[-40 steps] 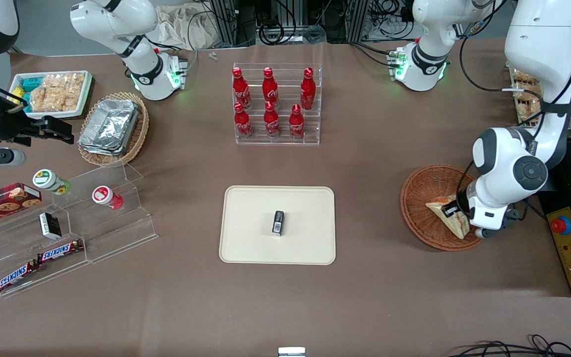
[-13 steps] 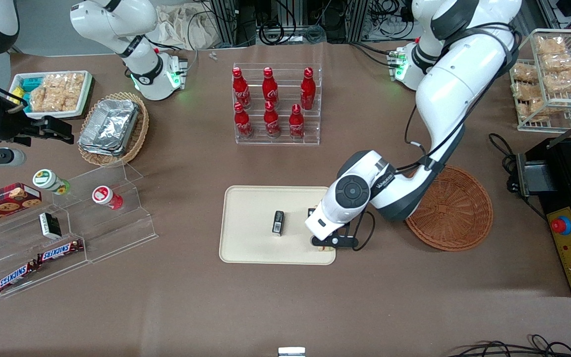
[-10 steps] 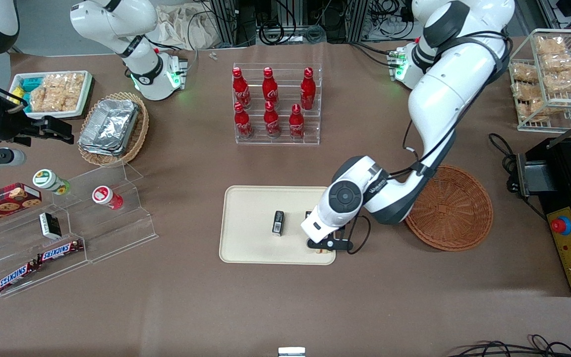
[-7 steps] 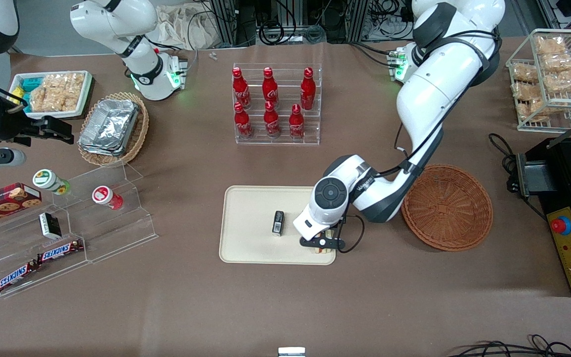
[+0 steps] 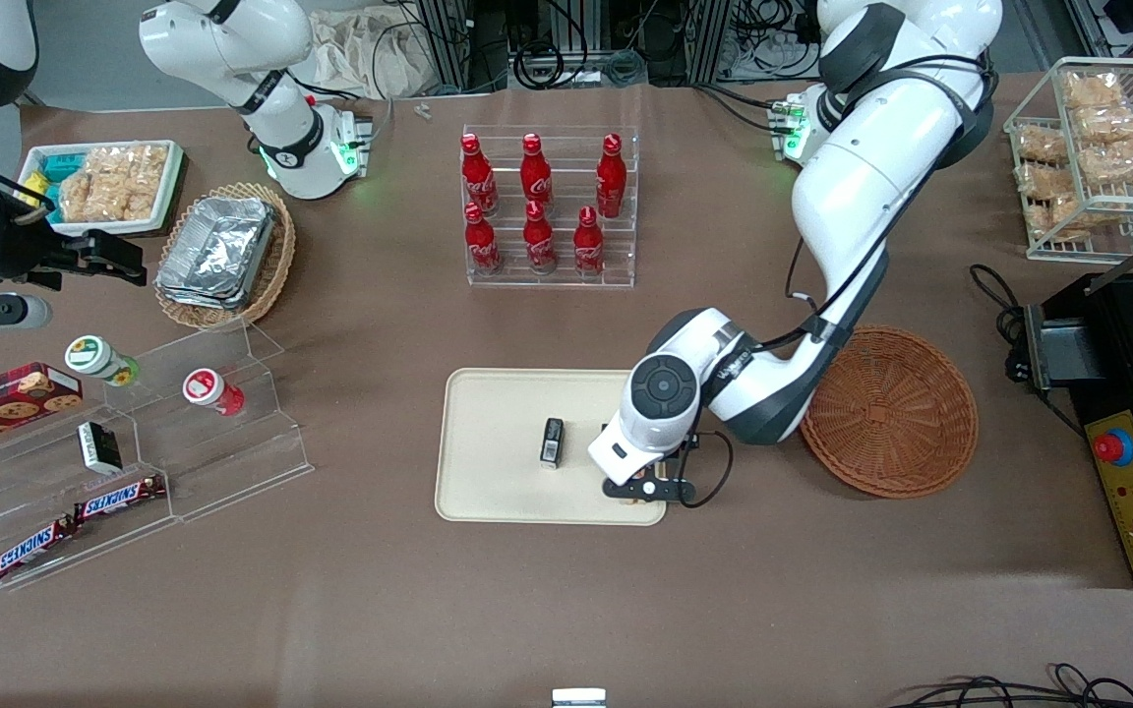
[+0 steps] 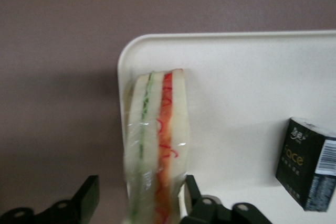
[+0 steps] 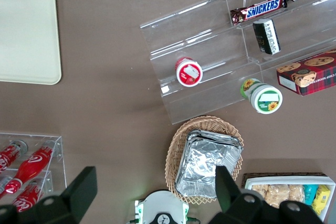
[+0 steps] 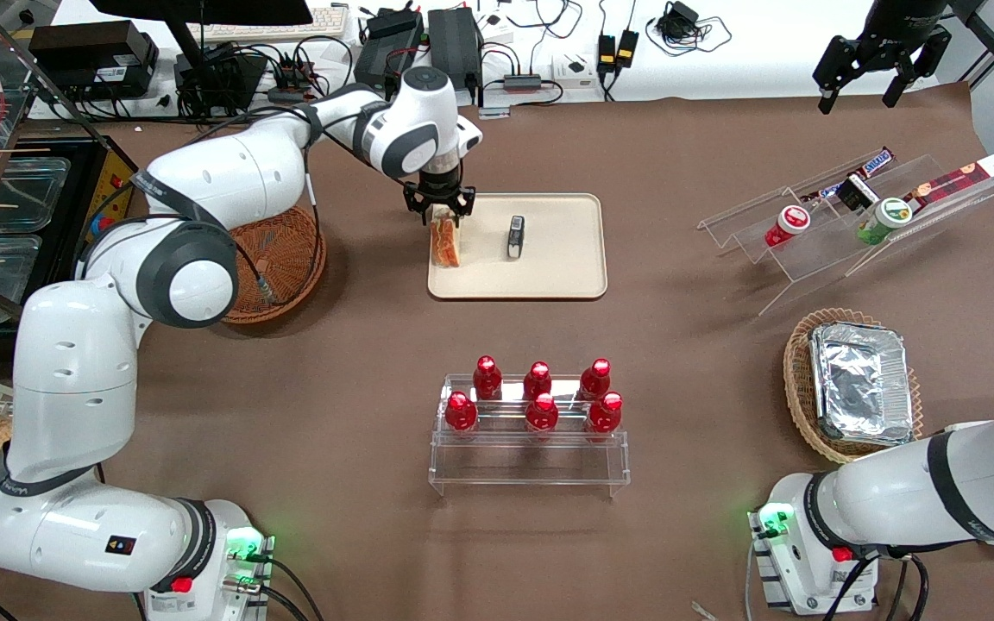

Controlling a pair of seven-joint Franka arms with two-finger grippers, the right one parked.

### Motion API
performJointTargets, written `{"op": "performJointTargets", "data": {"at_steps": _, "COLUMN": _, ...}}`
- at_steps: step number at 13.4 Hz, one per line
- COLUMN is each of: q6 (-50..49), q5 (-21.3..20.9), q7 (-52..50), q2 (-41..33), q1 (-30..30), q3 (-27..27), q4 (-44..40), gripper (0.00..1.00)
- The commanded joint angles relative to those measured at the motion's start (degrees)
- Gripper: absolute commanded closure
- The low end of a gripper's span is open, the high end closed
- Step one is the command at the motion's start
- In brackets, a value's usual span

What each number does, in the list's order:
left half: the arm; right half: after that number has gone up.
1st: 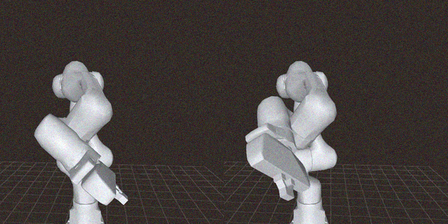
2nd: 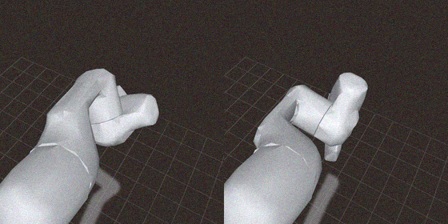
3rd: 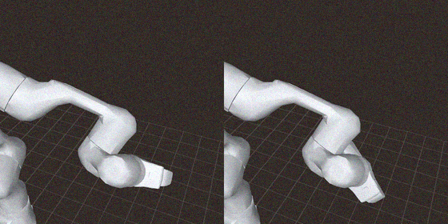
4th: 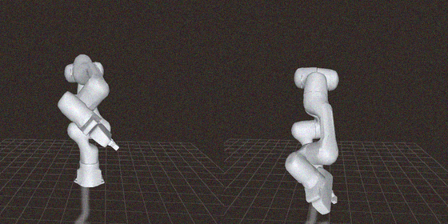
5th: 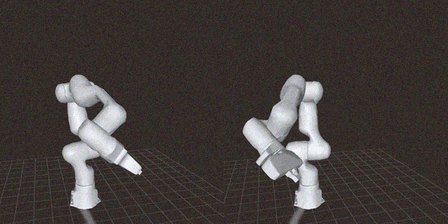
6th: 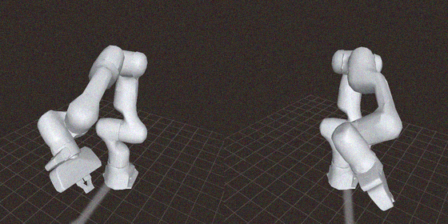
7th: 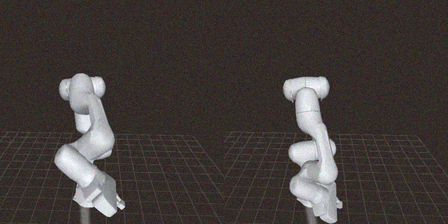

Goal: Place sandwich from basket to tray

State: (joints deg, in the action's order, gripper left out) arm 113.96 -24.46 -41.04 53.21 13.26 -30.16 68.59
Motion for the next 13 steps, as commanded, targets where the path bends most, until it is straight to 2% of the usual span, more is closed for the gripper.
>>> {"op": "performJointTargets", "data": {"at_steps": 1, "q6": -7.41, "q5": 2.84, "q7": 2.45, "q2": -7.49, "q1": -1.21, "q3": -0.33, "q4": 1.11, "gripper": 0.00}}
{"op": "performJointTargets", "data": {"at_steps": 4, "q6": -17.70, "q5": 2.67, "q7": 4.56, "q2": -16.70, "q1": -3.23, "q3": -0.07, "q4": 2.86, "gripper": 0.00}}
{"op": "performJointTargets", "data": {"at_steps": 7, "q6": -17.81, "q5": 5.46, "q7": 5.79, "q2": -23.58, "q1": -8.59, "q3": 1.15, "q4": 4.71, "gripper": 0.00}}
{"op": "performJointTargets", "data": {"at_steps": 9, "q6": -18.24, "q5": 10.28, "q7": 11.13, "q2": -27.00, "q1": -8.08, "q3": 9.03, "q4": 5.59, "gripper": 0.00}}
{"op": "performJointTargets", "data": {"at_steps": 12, "q6": -17.55, "q5": 20.64, "q7": 27.36, "q2": -38.15, "q1": -6.85, "q3": 21.94, "q4": 15.40, "gripper": 0.00}}
{"op": "performJointTargets", "data": {"at_steps": 13, "q6": -16.85, "q5": 22.94, "q7": 32.73, "q2": -41.66, "q1": -5.54, "q3": 26.95, "q4": 19.44, "gripper": 0.00}}
